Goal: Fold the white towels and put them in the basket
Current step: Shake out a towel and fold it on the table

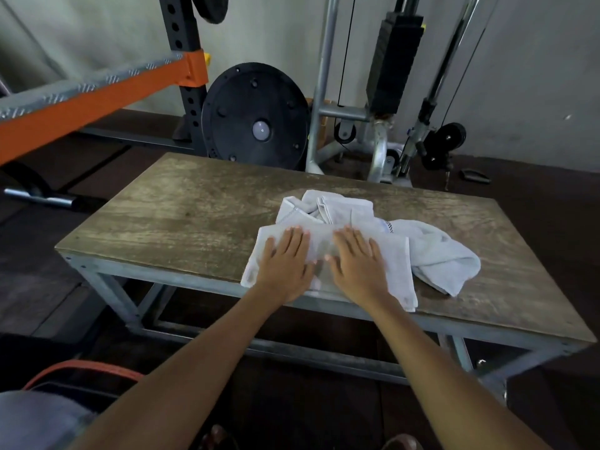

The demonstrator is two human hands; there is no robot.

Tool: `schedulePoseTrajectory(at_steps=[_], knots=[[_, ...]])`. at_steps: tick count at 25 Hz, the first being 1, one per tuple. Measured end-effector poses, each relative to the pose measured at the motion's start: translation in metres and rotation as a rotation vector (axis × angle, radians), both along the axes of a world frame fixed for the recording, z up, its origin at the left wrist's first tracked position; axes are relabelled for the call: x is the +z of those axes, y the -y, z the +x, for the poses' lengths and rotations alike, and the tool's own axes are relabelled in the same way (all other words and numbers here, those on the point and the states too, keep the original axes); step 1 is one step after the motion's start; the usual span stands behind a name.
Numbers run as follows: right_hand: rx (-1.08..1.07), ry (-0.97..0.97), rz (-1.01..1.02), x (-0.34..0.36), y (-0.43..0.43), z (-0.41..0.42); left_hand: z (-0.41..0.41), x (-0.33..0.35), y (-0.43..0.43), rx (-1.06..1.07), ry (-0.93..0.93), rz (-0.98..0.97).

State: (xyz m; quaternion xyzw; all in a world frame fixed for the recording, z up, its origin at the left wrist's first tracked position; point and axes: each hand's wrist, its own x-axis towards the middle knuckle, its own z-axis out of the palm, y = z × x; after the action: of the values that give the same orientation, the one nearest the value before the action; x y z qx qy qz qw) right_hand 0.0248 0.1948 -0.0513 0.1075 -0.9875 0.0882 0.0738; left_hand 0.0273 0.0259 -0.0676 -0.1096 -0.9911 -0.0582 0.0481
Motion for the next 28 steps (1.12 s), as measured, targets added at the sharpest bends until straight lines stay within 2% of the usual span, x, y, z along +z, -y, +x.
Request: schedulePoseTrajectory(at_steps=[2,4,8,11,13,15,16,17,19,21,23,25,28], knots=[[0.001,0.142,0.092,-0.014,-0.010,-0.006,-0.004,-0.017,0.013,0.030,0.000,-0.036],[-0.048,0.161,0.148,-0.020,-0.028,-0.006,-0.006,-0.022,0.030,0.095,-0.015,-0.011],[-0.182,0.199,0.216,-0.013,-0.050,-0.006,0.000,-0.019,0.068,0.325,0.118,0.114],[-0.234,0.074,0.247,-0.003,-0.040,-0.010,0.025,-0.022,0.099,0.392,0.092,0.153],[-0.142,-0.062,0.193,0.009,-0.016,-0.021,0.043,-0.022,0.104,0.533,-0.028,0.318],[0.034,-0.132,0.178,0.023,0.022,-0.039,0.053,-0.017,0.089,0.701,-0.214,0.614],[0.127,-0.128,0.183,0.030,0.043,-0.049,0.057,-0.013,0.077,0.763,-0.245,0.784],[0.213,-0.104,0.184,0.036,0.065,-0.058,0.061,-0.008,0.065,0.796,-0.226,0.975],[0.342,0.014,0.190,0.043,0.099,-0.073,0.065,-0.003,0.048,0.818,-0.065,1.289],[0.358,0.210,0.275,0.044,0.121,-0.089,0.063,-0.003,0.042,0.839,0.025,1.391],[0.261,0.373,0.336,0.044,0.131,-0.101,0.059,-0.004,0.043,0.878,0.009,1.416],[0.202,0.439,0.299,0.050,0.133,-0.105,0.058,0.001,0.042,0.897,0.003,1.395],[0.239,0.460,0.149,0.062,0.125,-0.103,0.061,0.009,0.038,0.858,0.000,1.420]])
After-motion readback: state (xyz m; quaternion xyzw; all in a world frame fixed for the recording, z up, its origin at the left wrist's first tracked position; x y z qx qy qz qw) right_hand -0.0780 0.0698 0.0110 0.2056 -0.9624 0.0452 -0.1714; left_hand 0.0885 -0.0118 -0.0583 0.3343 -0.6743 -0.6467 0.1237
